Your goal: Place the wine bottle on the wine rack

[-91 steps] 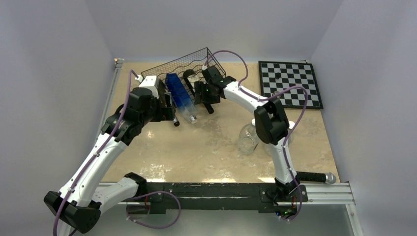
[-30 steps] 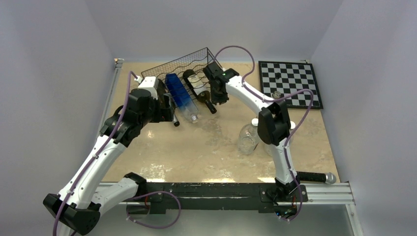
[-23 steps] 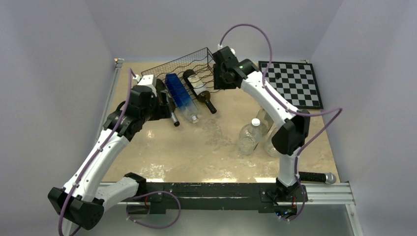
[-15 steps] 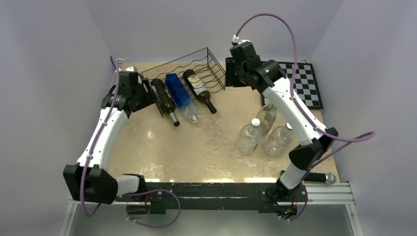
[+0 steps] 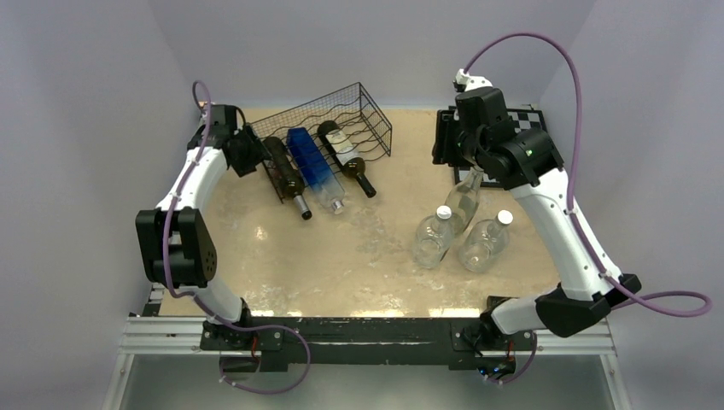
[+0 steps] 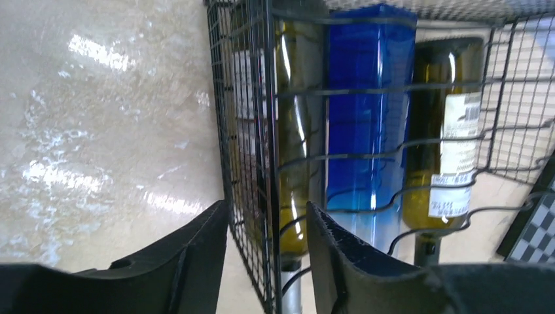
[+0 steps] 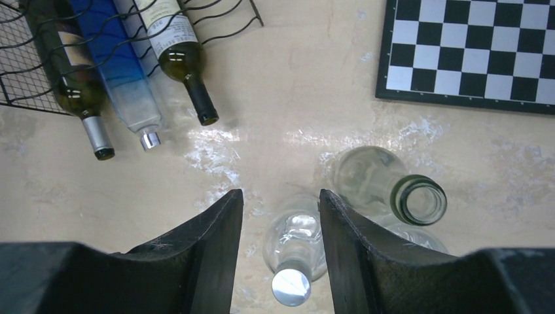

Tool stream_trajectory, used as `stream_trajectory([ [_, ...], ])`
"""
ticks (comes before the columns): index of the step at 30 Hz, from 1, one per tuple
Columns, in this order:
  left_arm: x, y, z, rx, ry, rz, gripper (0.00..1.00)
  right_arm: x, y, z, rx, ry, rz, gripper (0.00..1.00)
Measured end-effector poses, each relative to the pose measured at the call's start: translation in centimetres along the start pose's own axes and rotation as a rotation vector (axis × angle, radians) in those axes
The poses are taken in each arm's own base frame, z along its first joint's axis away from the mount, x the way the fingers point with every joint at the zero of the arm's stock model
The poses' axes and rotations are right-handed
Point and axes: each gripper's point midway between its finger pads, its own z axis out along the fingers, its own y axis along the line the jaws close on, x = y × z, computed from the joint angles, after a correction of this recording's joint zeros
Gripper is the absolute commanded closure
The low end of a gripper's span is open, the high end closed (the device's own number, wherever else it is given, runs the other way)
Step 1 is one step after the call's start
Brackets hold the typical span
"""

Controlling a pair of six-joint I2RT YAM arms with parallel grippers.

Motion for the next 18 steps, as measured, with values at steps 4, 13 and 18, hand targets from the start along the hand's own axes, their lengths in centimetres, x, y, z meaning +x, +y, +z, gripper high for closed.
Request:
stream_trajectory([
  [4,-1.5,0.2,0.6,-0.003,-0.022,-0.018,0.71,0.7,-1.1,-0.3,0.023,0.017,0.003,0.49],
  [13,-2.2,0.2,0.5,0.029,-0.022,-0.038,0.90,0.8,-2.6,-0.8,0.054,0.019,0.017,0.48],
  [18,-2.6,1.2,0.3,0.018,-0.018,-0.025,0.90,0.7,-3.0,-0.8,0.064,0.021,0.021,0.47],
])
